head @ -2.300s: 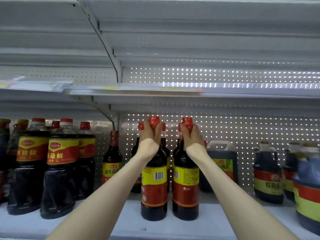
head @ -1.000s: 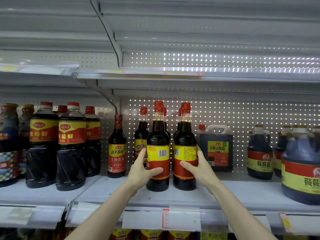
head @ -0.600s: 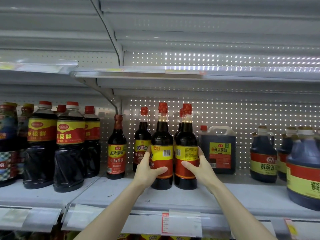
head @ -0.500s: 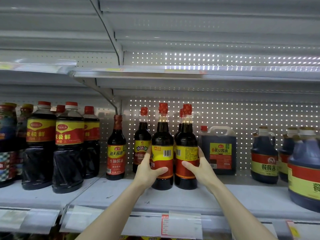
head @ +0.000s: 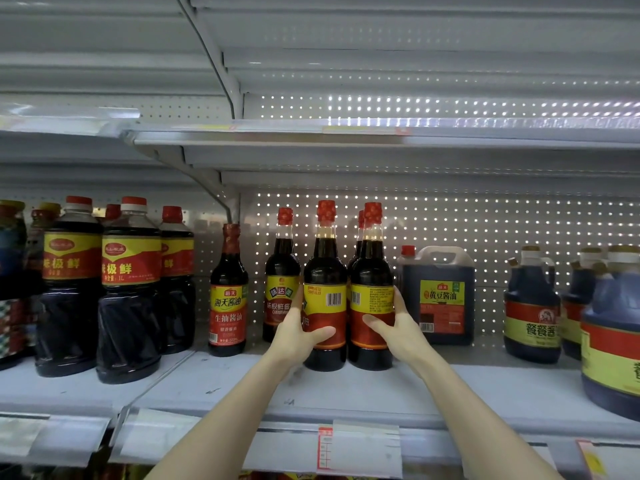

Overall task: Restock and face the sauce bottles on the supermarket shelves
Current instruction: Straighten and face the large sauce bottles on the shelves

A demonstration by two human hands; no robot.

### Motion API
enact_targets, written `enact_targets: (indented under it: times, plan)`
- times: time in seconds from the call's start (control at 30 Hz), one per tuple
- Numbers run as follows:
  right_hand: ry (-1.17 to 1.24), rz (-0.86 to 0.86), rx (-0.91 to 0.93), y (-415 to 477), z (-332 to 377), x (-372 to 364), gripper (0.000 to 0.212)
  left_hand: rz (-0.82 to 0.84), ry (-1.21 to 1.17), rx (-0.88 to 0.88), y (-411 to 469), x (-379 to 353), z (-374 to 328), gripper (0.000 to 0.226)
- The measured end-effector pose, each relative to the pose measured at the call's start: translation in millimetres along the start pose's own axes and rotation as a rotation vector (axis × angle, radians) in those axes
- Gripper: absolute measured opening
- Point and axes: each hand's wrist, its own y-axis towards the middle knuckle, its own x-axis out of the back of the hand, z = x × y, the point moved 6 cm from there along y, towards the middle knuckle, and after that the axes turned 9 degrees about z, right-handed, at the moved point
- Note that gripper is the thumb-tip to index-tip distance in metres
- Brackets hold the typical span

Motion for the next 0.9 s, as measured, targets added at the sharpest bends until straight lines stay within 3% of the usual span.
enact_targets:
  times: [0.17, 0.3, 0.57, 0.73, 0.9]
  plan:
    - [0.004, -0.018, -0.006, 0.5, -3.3, 0.1, 0.077, -0.017, 0.011, 0.009, -1.1, -2.7, -0.3, 0.07]
    - [-0.027, -0.046, -0.039, 0.7, -6.7, 0.9, 0.09, -0.023, 0.026, -0.006, -2.5, -0.5, -2.6, 0.071]
    - [-0.039, -0.05, -0.046, 2.0, -7.4, 3.9, 0.079, -0.064, 0.116, -0.043, 2.5, 1.1, -5.3, 0.089]
    - [-0.041, -0.011, -0.059, 1.6, -7.6, 4.4, 0.072, -0.057, 0.118, -0.007, 3.1, -0.6, -2.0, 0.071]
    - [-0.011, -0.017, -0.081, 0.7, -8.8, 2.0, 0.078, -0.066, 0.139, 0.01, 1.1, -1.1, -2.1, 0.059]
